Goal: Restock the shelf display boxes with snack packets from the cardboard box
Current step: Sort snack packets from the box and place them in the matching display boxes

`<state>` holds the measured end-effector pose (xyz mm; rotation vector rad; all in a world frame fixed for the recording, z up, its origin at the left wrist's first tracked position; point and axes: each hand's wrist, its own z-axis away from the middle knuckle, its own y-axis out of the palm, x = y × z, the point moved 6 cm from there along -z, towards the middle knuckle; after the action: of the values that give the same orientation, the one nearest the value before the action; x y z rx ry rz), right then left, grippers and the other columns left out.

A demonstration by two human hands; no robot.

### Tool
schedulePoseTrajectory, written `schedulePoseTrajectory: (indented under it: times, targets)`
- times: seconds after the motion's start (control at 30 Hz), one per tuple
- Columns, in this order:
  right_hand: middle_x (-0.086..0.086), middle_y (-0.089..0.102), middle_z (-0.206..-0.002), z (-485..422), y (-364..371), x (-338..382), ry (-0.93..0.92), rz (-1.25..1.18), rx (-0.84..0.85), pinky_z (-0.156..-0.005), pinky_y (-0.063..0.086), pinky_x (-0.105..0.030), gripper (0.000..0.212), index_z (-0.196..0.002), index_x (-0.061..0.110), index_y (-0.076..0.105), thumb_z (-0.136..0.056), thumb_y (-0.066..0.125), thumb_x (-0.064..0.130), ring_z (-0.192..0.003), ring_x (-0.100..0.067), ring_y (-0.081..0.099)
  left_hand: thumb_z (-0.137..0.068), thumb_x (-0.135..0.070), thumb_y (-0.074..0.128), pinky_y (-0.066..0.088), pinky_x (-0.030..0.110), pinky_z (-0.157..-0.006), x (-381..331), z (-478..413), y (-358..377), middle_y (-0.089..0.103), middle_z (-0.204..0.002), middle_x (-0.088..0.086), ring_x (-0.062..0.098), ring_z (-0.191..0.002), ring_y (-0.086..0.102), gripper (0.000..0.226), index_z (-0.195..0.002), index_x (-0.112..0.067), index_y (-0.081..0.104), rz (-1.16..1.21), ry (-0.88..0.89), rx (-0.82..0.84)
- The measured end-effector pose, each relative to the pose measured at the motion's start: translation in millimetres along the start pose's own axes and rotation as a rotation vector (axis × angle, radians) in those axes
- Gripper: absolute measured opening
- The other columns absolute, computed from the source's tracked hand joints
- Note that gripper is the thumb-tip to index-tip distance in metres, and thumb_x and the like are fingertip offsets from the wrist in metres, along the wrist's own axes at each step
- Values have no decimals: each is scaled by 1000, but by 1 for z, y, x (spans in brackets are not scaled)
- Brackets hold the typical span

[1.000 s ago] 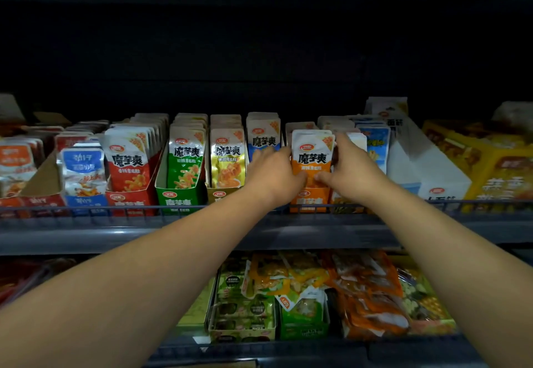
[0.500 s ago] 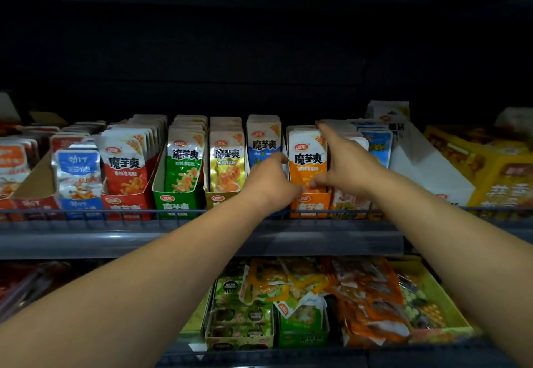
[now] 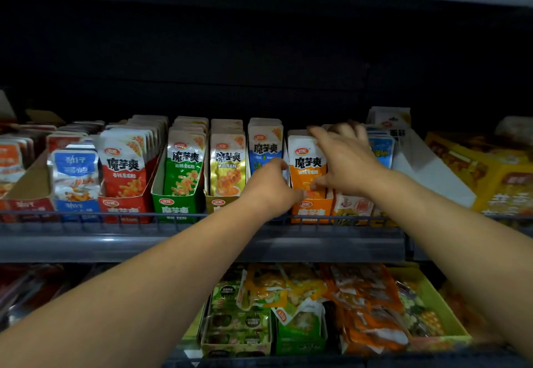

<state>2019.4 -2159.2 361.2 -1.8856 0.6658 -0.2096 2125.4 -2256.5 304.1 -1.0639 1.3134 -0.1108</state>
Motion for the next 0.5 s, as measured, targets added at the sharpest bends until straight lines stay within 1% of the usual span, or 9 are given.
schedulePoseTrajectory:
  times: [0.07, 0.17, 0.23, 0.33, 0.47, 0.5]
  targets:
    - [-2, 52, -143, -5, 5, 0, -6, 6, 18, -119, 13, -49, 110, -151, 24, 28, -63, 83, 61, -140, -26, 31, -87, -35, 80, 57, 40, -96, 0, 0, 0, 62, -128, 3, 23, -111, 64, 74, -149, -22, 41, 7, -8, 3]
    - [-3, 50, -141, -9, 9, 0, 6, -68, 55, -116, 17, -48, 109, -147, 25, 30, -60, 84, 62, -137, -27, 33, -87, -37, 80, 58, 37, -91, 1, 1, -1, 62, -122, 0, 22, -109, 65, 72, -147, -22, 43, 29, -9, 10]
    - [-4, 49, -141, -9, 10, 1, 0, -73, 73, -116, 19, -48, 110, -146, 24, 29, -60, 85, 62, -136, -27, 34, -86, -39, 80, 59, 37, -90, 1, 1, -1, 62, -118, -2, 21, -107, 65, 71, -145, -22, 45, 36, -7, 12]
    - [-6, 47, -141, -10, 12, 1, 9, 20, 54, -116, 19, -49, 109, -143, 20, 32, -58, 84, 64, -135, -28, 35, -85, -38, 82, 59, 41, -91, 2, -1, 0, 65, -119, 2, 22, -105, 67, 72, -145, -22, 45, 53, -19, 12]
    - [-7, 49, -137, -13, 18, 5, 4, 139, -23, -115, 19, -49, 97, -136, 17, 37, -63, 82, 62, -133, -30, 36, -84, -35, 83, 59, 45, -93, 3, -2, 2, 65, -123, 5, 26, -107, 68, 73, -145, -23, 45, 71, -34, 19]
    - [-8, 50, -137, -16, 19, 5, 13, 161, -40, -115, 18, -49, 97, -137, 17, 37, -63, 82, 62, -133, -30, 36, -84, -34, 83, 59, 45, -93, 3, -2, 1, 65, -125, 5, 27, -108, 67, 74, -146, -23, 45, 71, -37, 20]
